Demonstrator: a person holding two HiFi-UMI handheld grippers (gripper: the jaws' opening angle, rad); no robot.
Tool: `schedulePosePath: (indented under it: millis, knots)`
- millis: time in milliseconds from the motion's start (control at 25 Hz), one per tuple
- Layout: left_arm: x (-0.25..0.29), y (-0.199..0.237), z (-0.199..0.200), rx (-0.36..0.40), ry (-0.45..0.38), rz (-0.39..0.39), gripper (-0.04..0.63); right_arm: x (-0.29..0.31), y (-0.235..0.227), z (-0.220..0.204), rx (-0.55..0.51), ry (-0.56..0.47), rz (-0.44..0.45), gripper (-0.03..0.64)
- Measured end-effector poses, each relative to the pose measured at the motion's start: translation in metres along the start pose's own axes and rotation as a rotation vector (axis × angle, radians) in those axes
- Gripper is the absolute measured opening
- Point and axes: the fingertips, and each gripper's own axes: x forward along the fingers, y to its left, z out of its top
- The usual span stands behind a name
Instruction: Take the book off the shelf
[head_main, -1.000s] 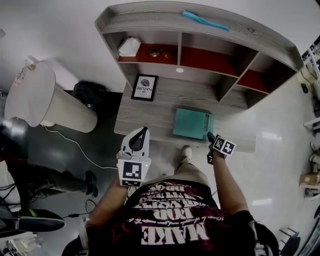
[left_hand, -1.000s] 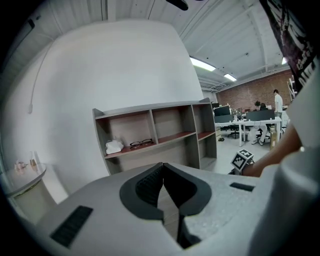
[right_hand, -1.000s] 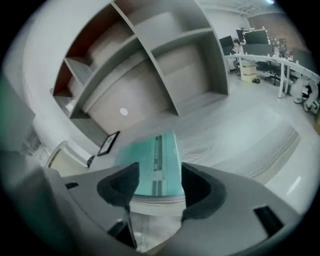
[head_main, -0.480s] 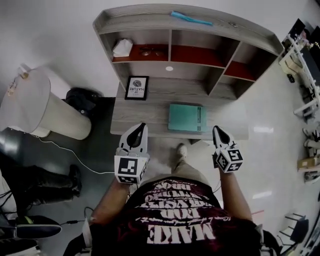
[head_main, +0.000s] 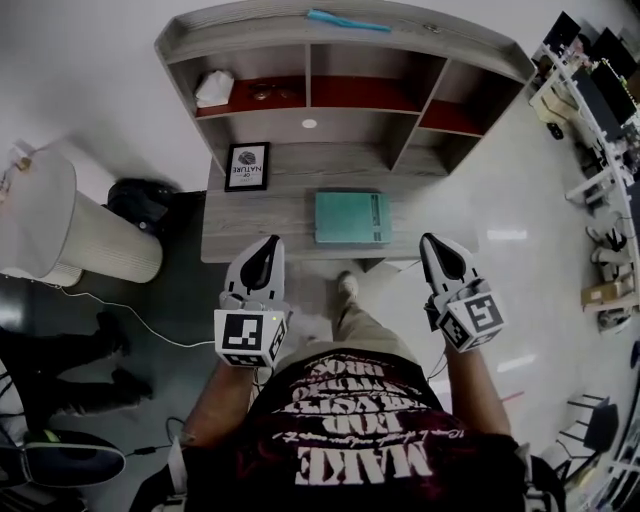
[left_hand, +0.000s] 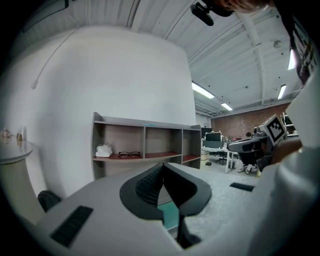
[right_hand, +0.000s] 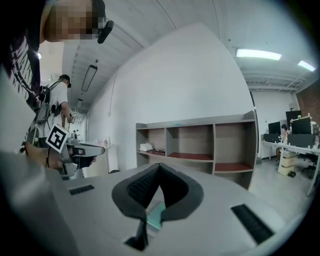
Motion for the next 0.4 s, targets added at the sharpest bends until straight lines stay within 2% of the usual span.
schedulePosePath:
  millis: [400]
  knots:
    - [0.017, -0.012, -0.016, -0.003, 0.04, 0.016, 0.008, -0.003, -0.014, -0.021, 0.002, 0.055, 0.029, 0.003]
